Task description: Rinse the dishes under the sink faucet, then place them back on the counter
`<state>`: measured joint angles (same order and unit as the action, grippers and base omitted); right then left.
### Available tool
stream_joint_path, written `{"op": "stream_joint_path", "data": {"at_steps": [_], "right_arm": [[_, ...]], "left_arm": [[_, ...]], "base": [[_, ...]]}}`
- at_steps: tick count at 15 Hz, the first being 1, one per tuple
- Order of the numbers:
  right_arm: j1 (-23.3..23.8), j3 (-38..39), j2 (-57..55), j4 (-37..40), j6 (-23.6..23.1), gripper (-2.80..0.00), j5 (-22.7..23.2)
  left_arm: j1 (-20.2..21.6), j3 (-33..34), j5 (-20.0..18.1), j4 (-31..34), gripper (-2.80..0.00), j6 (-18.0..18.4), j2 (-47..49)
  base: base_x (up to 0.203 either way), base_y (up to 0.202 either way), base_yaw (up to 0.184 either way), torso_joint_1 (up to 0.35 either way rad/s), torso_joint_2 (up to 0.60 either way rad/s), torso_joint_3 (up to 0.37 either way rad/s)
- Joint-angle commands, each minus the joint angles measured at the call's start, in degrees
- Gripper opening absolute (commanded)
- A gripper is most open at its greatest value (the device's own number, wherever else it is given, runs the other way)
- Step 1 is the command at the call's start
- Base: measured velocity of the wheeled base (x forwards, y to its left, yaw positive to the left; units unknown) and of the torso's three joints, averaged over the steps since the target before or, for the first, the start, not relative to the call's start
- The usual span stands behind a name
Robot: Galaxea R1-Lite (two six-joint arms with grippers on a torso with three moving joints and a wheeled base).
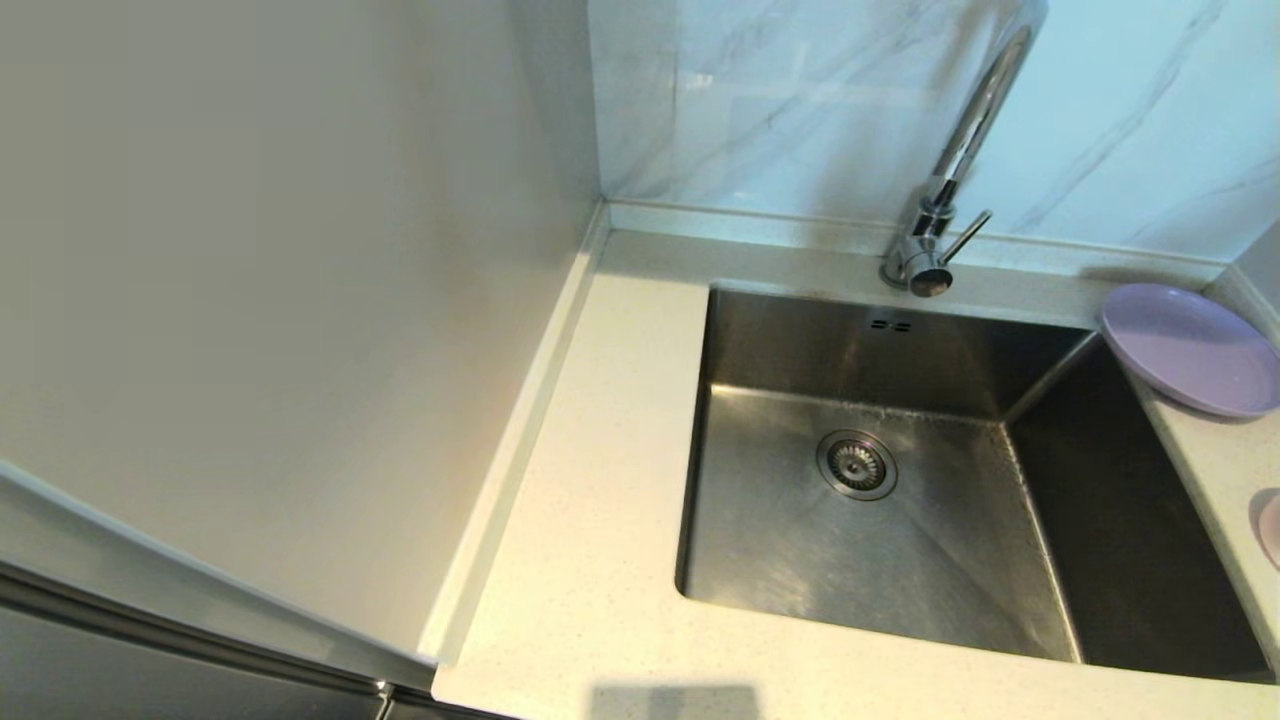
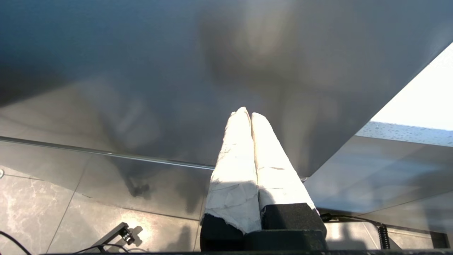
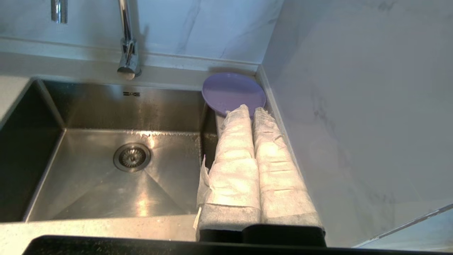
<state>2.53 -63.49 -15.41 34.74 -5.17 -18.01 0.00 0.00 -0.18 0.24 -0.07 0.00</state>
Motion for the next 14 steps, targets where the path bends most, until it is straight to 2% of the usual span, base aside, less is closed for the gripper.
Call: {"op": "stream_joint_path", "data": {"at_steps": [1, 5, 6, 8, 11, 14], "right_arm": [[-1.39, 1.96, 3.26, 1.47, -0.34, -2.8, -0.09], [-2.34, 9.08, 13.24, 6.51, -1.74, -2.8, 0.12], [-2.39, 11.77, 15.2, 9.79, -0.34, -2.8, 0.03], [-2.43, 13.08, 15.3, 16.29, 6.15, -2.8, 1.39], [-2.44, 21.86, 15.3, 11.31, 6.93, -2.8, 6.81], [-2.44, 33.62, 15.29, 1.32, 6.83, -2.8, 7.62]], "left_arm": [[0.0, 0.0, 0.01, 0.02, -2.8, -0.01, 0.0], [0.0, 0.0, 0.01, 0.02, -2.8, -0.01, 0.0], [0.0, 0.0, 0.01, 0.02, -2.8, -0.01, 0.0], [0.0, 0.0, 0.01, 0.02, -2.8, -0.01, 0.0], [0.0, 0.0, 0.01, 0.02, -2.8, -0.01, 0.0], [0.0, 0.0, 0.01, 0.02, -2.8, -0.01, 0.0]], "base": [[0.0, 0.0, 0.0, 0.0, 0.0, 0.0], [0.0, 0.0, 0.0, 0.0, 0.0, 0.0], [0.0, 0.0, 0.0, 0.0, 0.0, 0.0], [0.0, 0.0, 0.0, 0.0, 0.0, 0.0], [0.0, 0.0, 0.0, 0.0, 0.0, 0.0], [0.0, 0.0, 0.0, 0.0, 0.0, 0.0]]}}
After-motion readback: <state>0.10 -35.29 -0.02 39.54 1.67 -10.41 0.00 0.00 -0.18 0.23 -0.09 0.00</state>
